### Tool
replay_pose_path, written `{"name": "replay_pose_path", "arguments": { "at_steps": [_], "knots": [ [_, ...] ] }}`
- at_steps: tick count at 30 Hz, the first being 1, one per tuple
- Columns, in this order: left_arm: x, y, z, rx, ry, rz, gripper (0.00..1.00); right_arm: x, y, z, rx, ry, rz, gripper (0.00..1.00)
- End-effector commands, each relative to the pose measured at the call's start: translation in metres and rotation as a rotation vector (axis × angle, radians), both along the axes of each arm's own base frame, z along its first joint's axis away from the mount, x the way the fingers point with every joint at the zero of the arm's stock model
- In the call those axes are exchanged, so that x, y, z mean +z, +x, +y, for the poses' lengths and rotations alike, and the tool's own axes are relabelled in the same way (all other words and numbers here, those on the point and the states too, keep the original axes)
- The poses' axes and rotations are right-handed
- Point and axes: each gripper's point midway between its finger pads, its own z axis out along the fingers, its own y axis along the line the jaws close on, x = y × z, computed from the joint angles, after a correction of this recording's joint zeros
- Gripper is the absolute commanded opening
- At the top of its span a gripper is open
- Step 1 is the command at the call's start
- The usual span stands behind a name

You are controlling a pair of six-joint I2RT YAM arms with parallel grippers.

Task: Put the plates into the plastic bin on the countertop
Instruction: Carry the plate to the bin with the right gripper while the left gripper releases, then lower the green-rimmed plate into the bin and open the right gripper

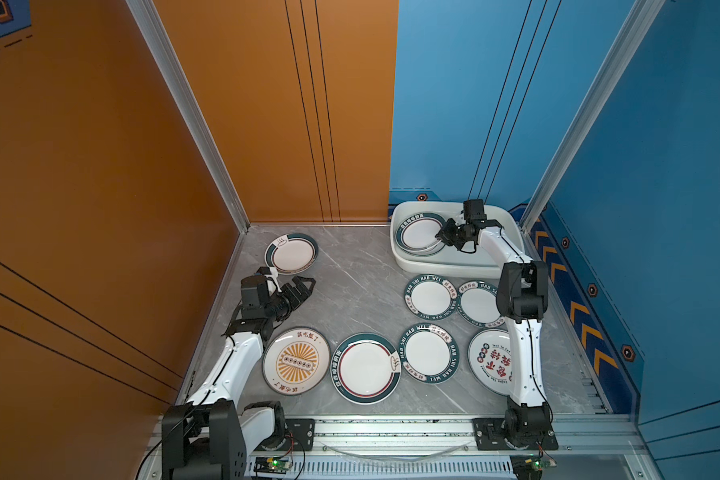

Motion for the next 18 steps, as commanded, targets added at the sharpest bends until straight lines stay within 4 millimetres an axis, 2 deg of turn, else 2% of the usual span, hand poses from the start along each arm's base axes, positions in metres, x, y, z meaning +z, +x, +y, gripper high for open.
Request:
{"name": "replay_pose_path", "arguments": {
  "at_steps": [1, 4, 8, 18],
  "knots": [
    [-0.011, -0.003, 0.007, 0.031, 0.009, 0.035, 0.98, -0.015, -0.001, -0.004, -0.013, -0.027, 0.035, 0.00],
    [-0.014, -0.005, 0.012, 0.050, 0.020, 0.051, 0.98, -0.024, -0.002, -0.006, -0.014, -0.039, 0.053, 0.02],
    [-0.014, -0.007, 0.018, 0.069, 0.027, 0.050, 0.98, -0.031, -0.005, -0.010, -0.015, -0.062, 0.069, 0.12],
    [-0.014, -0.004, 0.018, 0.065, 0.018, 0.050, 0.98, -0.026, -0.010, -0.020, -0.007, -0.147, 0.075, 0.40]
  ]
}}
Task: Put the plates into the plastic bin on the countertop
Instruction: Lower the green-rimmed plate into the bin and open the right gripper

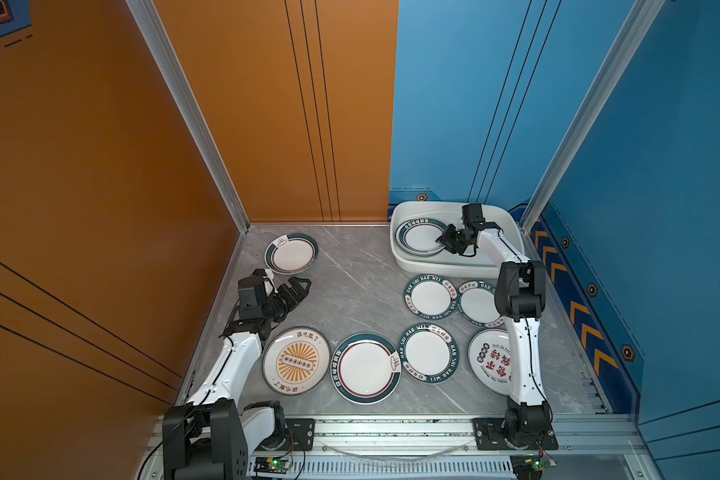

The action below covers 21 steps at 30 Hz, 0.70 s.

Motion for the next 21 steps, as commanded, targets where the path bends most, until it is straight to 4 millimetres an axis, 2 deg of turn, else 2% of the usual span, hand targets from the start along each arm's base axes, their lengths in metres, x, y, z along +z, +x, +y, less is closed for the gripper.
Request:
{"name": "replay_pose_path", "arguments": {
  "at_steps": [1, 12, 16, 21],
  "knots": [
    [-0.009, -0.004, 0.006, 0.022, 0.009, 0.029, 0.98, 0.007, -0.005, -0.009, 0.010, -0.087, 0.013, 0.42],
    [-0.019, -0.010, 0.026, 0.094, 0.039, 0.094, 0.98, 0.012, -0.019, -0.021, 0.066, -0.326, 0.024, 0.49],
    [-0.019, -0.011, 0.033, 0.118, 0.039, 0.100, 0.98, 0.018, -0.019, -0.018, 0.092, -0.385, 0.011, 0.50],
    [-0.016, -0.013, 0.037, 0.126, 0.048, 0.099, 0.98, 0.035, -0.016, -0.011, 0.115, -0.425, -0.036, 0.50]
  ]
}}
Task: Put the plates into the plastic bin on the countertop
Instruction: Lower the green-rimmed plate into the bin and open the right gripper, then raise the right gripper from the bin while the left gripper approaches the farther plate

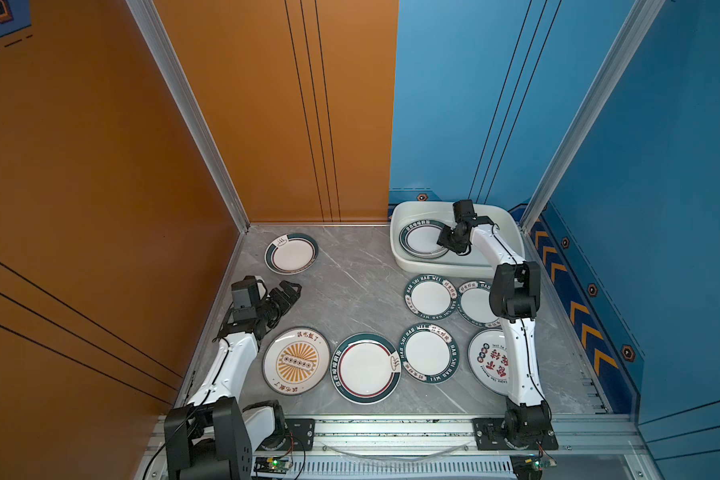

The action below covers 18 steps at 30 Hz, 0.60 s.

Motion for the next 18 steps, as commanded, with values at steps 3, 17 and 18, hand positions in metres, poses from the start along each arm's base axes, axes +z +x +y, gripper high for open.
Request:
{"name": "replay_pose_path", "arguments": {
  "at_steps": [3, 17, 18],
  "knots": [
    [0.005, -0.005, 0.009, 0.019, 0.038, 0.004, 0.98, 0.044, -0.003, -0.001, 0.030, -0.082, -0.057, 0.50],
    [0.004, -0.010, 0.018, 0.049, 0.029, 0.017, 0.98, 0.051, -0.009, -0.025, 0.005, -0.186, -0.048, 0.50],
    [0.004, -0.010, 0.019, 0.049, 0.030, 0.020, 0.98, 0.048, -0.009, -0.025, 0.006, -0.183, -0.041, 0.50]
  ]
}}
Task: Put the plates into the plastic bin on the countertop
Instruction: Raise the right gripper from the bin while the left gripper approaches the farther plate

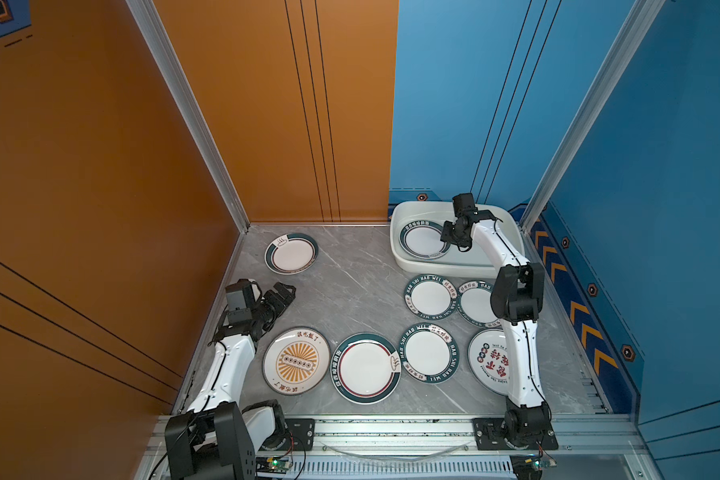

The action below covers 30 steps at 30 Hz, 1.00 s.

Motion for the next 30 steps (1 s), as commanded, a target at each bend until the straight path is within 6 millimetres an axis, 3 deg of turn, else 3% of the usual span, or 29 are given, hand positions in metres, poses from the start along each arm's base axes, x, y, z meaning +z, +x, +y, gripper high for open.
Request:
{"name": "replay_pose_path", "arguments": {
  "at_steps": [1, 5, 9, 13, 18, 25, 30],
  "knots": [
    [0.004, -0.004, 0.005, 0.004, 0.029, 0.006, 0.98, 0.010, -0.006, -0.009, -0.007, -0.026, 0.009, 0.50],
    [-0.004, -0.003, 0.016, 0.056, 0.030, 0.022, 0.98, 0.018, -0.005, -0.005, 0.006, -0.013, -0.010, 0.50],
    [-0.017, 0.005, 0.030, 0.123, -0.020, 0.039, 0.98, 0.049, -0.010, -0.001, 0.012, -0.009, -0.062, 0.50],
    [-0.024, 0.024, 0.041, 0.168, -0.056, 0.035, 1.00, 0.085, -0.028, 0.004, 0.014, 0.007, -0.143, 0.50],
    [-0.037, 0.049, 0.056, 0.216, -0.073, 0.056, 0.97, 0.120, -0.066, 0.010, 0.028, 0.040, -0.225, 0.50],
    [-0.053, 0.082, 0.072, 0.255, -0.090, 0.085, 0.93, 0.111, -0.116, 0.016, 0.053, 0.086, -0.236, 0.50],
    [-0.068, 0.098, 0.077, 0.277, -0.090, 0.114, 0.90, 0.106, -0.133, 0.015, 0.056, 0.108, -0.239, 0.50]
  ]
}}
